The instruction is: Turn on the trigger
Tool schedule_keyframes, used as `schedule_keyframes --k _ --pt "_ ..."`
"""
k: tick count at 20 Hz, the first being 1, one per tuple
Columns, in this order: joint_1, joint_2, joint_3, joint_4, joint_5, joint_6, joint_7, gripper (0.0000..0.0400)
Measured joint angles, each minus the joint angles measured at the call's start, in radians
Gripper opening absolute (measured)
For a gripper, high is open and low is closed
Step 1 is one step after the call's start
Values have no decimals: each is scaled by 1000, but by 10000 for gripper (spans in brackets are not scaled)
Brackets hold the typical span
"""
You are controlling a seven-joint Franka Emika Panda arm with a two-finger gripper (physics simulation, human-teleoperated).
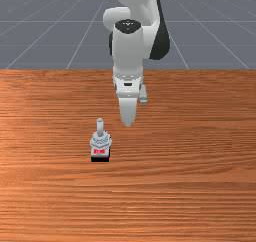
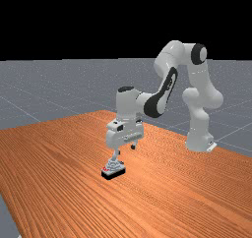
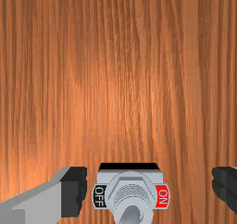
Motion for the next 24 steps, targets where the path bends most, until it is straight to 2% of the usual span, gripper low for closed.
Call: schedule_keyframes --k 1,2,4,5,6,7,9,11,13,19,24 --pt "0 0 0 0 0 0 0 249" --pt "2 -3 -4 -6 2 -1 18 308" --pt "4 -6 -8 -12 3 -1 36 366" --pt "33 -116 -63 -213 -46 83 264 225" --pt "47 -182 -114 -355 -83 112 494 138" --pt "57 -211 -150 -427 -92 102 718 85" --pt "78 -219 -195 -456 -47 31 1133 32" --pt "81 -214 -212 -450 1 -17 1316 12" --pt "82 -211 -216 -445 23 -36 1379 4" --pt "77 -140 -213 -407 57 -26 1404 0" --pt "48 -7 -212 -237 94 -39 1399 0"
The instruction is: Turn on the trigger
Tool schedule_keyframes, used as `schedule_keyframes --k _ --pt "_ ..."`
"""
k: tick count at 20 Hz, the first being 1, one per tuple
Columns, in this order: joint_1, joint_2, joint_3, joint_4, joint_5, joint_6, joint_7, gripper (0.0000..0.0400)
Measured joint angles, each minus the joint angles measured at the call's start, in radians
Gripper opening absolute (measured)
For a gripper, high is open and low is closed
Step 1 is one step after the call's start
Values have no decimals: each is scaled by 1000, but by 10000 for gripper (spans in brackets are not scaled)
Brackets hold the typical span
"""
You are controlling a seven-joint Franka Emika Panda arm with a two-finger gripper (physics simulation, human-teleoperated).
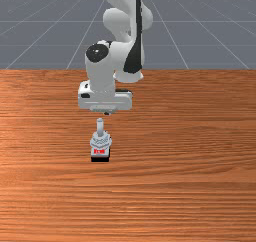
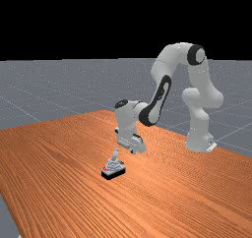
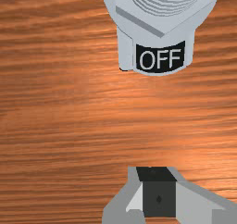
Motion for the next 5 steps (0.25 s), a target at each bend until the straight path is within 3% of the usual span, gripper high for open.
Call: schedule_keyframes --k 5 --pt "-33 210 -4 348 13 -104 29 0"
